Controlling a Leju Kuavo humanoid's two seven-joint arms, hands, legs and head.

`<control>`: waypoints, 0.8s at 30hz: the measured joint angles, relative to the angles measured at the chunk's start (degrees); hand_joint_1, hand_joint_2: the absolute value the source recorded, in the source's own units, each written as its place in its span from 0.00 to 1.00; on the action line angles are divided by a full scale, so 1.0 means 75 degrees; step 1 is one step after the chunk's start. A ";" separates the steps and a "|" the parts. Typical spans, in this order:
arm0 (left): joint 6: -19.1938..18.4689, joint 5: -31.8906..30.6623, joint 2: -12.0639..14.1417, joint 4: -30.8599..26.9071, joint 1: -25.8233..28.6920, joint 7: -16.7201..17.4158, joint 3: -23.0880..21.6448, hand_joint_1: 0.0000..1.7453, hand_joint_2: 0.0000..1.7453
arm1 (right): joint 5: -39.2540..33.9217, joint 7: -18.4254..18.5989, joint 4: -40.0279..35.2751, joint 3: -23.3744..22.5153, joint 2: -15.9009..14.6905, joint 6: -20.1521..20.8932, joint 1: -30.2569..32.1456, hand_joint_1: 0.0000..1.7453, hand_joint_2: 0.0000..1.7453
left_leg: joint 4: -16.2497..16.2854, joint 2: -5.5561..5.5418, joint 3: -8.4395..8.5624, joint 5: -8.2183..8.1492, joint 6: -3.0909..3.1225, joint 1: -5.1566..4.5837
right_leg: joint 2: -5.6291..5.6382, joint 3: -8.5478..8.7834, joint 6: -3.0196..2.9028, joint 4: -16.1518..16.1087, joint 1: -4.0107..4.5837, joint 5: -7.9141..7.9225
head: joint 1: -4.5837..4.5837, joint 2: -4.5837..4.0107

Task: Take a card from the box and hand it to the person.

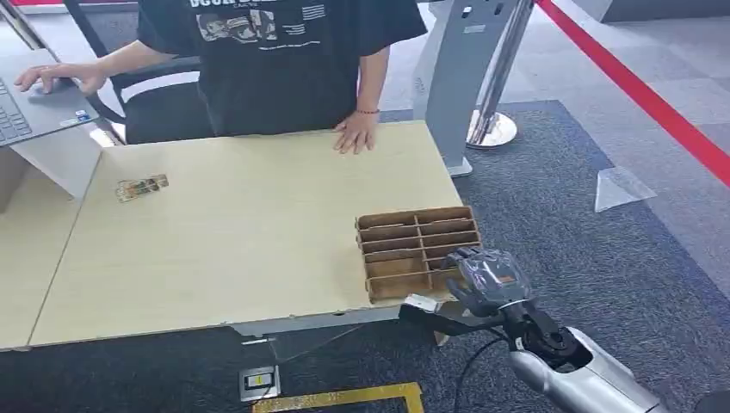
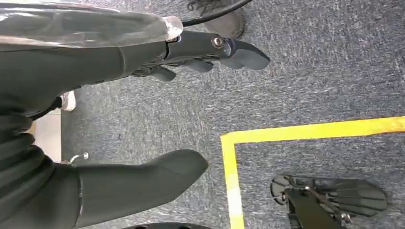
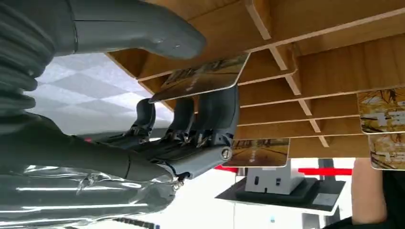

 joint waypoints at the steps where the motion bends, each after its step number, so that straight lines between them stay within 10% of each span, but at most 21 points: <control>1: 0.0000 0.0003 0.0000 0.0000 0.0000 0.0000 0.0003 0.00 1.00 | 0.0049 0.0000 -0.0006 0.0000 0.0000 0.0032 -0.0005 0.56 1.00 | 0.0000 0.0000 0.0000 0.0000 0.0000 0.0000 | 0.0000 0.0000 0.0000 0.0000 0.0000 0.0000 | 0.0000 -0.0003; 6: 0.0000 0.0012 0.0000 0.0000 0.0000 -0.0009 0.0000 0.00 1.00 | 0.0251 -0.0029 -0.0041 -0.0014 0.0000 0.0320 -0.0089 0.92 1.00 | 0.0000 0.0000 0.0001 0.0000 0.0000 0.0000 | 0.0000 0.0000 0.0000 0.0000 0.0000 0.0000 | 0.0000 -0.0003; 24: -0.0140 -0.0023 -0.0020 0.0000 0.0001 -0.0035 0.0000 0.00 1.00 | 0.0846 -0.0498 -0.1259 -0.0373 -0.0355 0.1841 -0.0280 1.00 1.00 | 0.0001 0.0002 0.0002 0.0000 0.0000 0.0000 | 0.0003 0.0000 0.0000 0.0000 0.0000 0.0001 | -0.0003 -0.0003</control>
